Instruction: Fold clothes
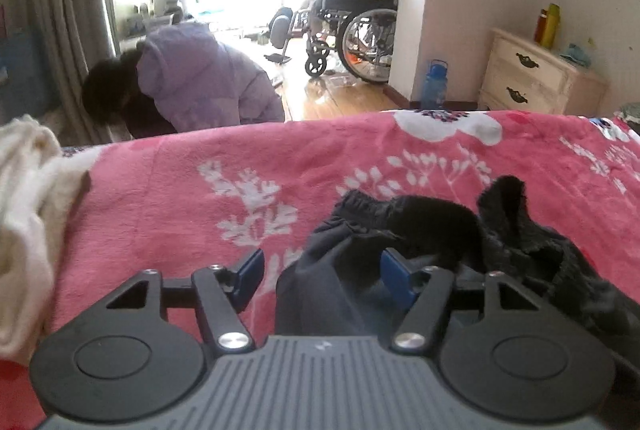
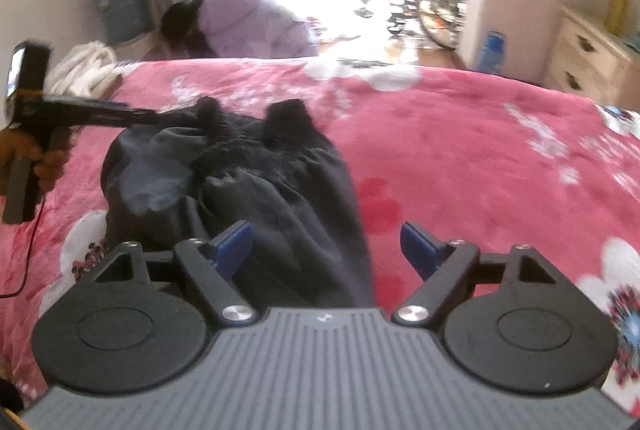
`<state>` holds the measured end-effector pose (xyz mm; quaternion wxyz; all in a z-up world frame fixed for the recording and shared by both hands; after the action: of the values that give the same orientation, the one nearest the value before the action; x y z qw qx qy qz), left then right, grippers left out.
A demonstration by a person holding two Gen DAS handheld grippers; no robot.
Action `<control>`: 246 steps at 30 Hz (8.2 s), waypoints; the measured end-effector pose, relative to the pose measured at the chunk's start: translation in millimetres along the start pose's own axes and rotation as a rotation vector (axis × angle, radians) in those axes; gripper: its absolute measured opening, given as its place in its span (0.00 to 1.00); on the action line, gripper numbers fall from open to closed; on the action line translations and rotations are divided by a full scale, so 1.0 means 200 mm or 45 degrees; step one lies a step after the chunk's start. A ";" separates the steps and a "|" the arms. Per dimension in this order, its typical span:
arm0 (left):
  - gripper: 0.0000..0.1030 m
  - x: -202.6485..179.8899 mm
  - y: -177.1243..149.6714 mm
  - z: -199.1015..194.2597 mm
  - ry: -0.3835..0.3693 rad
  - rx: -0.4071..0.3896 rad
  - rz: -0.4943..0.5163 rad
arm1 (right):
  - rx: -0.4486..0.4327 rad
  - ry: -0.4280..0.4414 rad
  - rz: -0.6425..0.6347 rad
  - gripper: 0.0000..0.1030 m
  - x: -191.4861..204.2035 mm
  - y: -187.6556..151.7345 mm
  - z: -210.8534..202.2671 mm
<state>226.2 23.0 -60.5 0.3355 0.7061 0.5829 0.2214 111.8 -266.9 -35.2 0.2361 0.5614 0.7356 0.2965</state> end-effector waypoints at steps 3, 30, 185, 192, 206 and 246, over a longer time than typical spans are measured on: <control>0.65 0.03 0.04 0.09 -0.007 0.003 -0.015 | -0.002 0.034 -0.131 0.79 0.10 0.03 0.11; 0.63 -0.07 0.00 0.32 -0.187 0.094 -0.047 | 0.110 -0.116 0.469 0.04 -0.47 -0.04 0.52; 0.07 -0.31 0.45 -2.40 -0.550 -1.349 -0.144 | -1.373 -0.495 -0.096 0.04 0.11 0.52 -1.93; 0.07 -0.33 0.29 -2.75 -0.664 -1.447 -0.133 | -1.454 -0.438 -0.192 0.04 0.28 0.38 -2.23; 0.08 -0.40 0.23 -2.47 -0.603 -1.179 -0.151 | -1.146 -0.314 -0.021 0.04 0.17 0.41 -2.00; 0.08 0.18 0.19 0.17 0.043 -0.217 -0.324 | -0.162 -0.286 0.143 0.04 -0.15 0.48 0.51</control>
<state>282.4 46.7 -58.4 0.4098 0.5917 0.6522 0.2378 255.0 -259.4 -39.5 0.3350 0.6152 0.6517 0.2908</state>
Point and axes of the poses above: each gripper's, at about its wrist camera, not at the fingertips, and z roughly the way its jaws point, x to its left, y to its top, the point moved 6 cm from there along z, roughly the way its jaws point, and after that the axes turned 5 degrees about -y, right-handed, at the moved point
